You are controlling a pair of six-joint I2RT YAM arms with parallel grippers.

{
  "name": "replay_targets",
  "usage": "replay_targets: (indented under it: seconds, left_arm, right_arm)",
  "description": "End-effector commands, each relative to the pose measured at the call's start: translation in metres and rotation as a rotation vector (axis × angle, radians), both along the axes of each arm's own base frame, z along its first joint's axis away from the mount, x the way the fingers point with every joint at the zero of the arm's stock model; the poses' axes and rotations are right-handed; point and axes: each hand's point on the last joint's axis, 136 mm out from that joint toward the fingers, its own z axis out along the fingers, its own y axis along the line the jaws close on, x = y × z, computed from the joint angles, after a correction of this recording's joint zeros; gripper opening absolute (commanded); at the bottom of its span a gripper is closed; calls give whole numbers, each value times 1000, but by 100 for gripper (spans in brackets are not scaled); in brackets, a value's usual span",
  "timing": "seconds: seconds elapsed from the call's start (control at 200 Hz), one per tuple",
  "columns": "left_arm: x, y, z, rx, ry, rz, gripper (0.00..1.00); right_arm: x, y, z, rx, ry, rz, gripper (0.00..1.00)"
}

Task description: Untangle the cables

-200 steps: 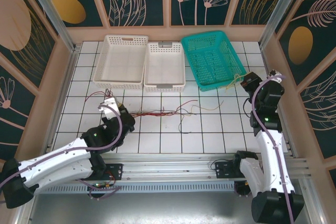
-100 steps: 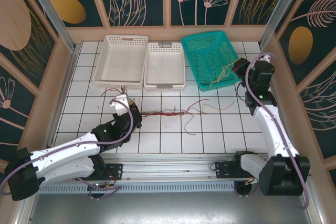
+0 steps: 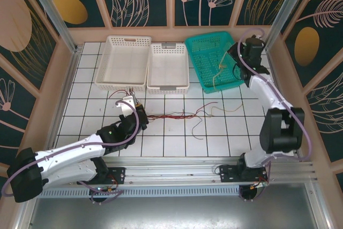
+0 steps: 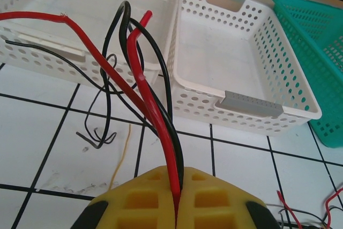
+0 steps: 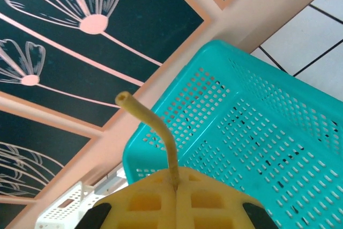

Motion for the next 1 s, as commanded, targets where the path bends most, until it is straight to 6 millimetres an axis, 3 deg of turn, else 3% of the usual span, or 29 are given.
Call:
replay_targets:
  seconds: [0.0, 0.25, 0.415, 0.756, 0.931, 0.991]
  left_arm:
    - [3, -5, 9, -57, -15, 3, 0]
    - [1, -3, 8, -66, -16, 1, 0]
    - [1, -3, 5, -62, -11, -1, 0]
    - [2, -5, 0, -59, -4, -3, 0]
    - [2, -4, -2, -52, -2, 4, 0]
    - [2, -4, -3, -51, -3, 7, 0]
  right_arm:
    - [17, 2, -11, -17, 46, 22, 0]
    - [48, 8, -84, -42, 233, 50, 0]
    - [59, 9, -109, -64, 299, 58, 0]
    - [99, -4, -107, -145, 329, 38, 0]
    - [116, 7, -67, -147, 261, 71, 0]
    - [115, 14, -65, -155, 250, 84, 0]
